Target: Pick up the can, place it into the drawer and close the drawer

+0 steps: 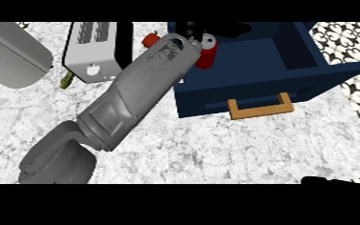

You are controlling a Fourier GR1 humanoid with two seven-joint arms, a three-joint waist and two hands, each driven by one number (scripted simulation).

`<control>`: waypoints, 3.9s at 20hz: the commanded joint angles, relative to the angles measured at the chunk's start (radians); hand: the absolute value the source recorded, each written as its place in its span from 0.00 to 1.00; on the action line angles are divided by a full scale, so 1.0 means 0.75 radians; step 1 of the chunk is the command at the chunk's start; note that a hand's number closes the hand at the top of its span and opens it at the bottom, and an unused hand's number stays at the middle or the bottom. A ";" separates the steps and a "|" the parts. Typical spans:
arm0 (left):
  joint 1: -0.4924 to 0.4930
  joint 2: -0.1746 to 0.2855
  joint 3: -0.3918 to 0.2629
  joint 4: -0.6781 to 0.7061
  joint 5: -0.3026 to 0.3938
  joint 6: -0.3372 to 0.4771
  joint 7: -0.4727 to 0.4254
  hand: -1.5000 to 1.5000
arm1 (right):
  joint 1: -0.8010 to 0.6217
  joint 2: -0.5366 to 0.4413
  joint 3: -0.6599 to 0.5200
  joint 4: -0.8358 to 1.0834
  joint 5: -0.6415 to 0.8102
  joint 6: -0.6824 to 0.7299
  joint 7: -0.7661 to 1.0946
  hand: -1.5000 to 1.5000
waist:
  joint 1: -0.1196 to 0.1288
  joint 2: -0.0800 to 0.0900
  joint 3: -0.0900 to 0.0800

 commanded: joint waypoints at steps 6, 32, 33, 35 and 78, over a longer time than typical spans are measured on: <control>-0.019 0.000 0.025 -0.061 0.100 0.010 -0.067 0.00 | -0.038 -0.093 0.123 -0.002 0.335 0.006 -0.124 0.00 | 0.047 -0.009 -0.001; 0.049 0.237 -0.007 -0.364 -0.007 -0.004 0.217 0.00 | -0.447 0.015 0.404 0.975 1.327 -0.583 -0.148 0.00 | 0.220 -0.048 -0.002; 0.056 0.223 -0.008 -0.361 -0.030 0.047 0.221 0.00 | -0.419 0.028 0.426 1.052 1.367 -0.646 -0.181 0.00 | 0.209 -0.045 -0.002; 0.130 0.228 -0.033 -0.486 -0.039 0.069 0.263 0.00 | -0.400 0.065 0.438 1.121 1.407 -0.706 -0.166 0.00 | 0.225 -0.053 -0.002; 0.732 0.740 0.039 -1.291 -0.183 -0.056 0.454 0.00 | -1.609 -0.107 -0.043 2.609 1.493 -1.286 -0.237 0.00 | 0.310 0.004 0.001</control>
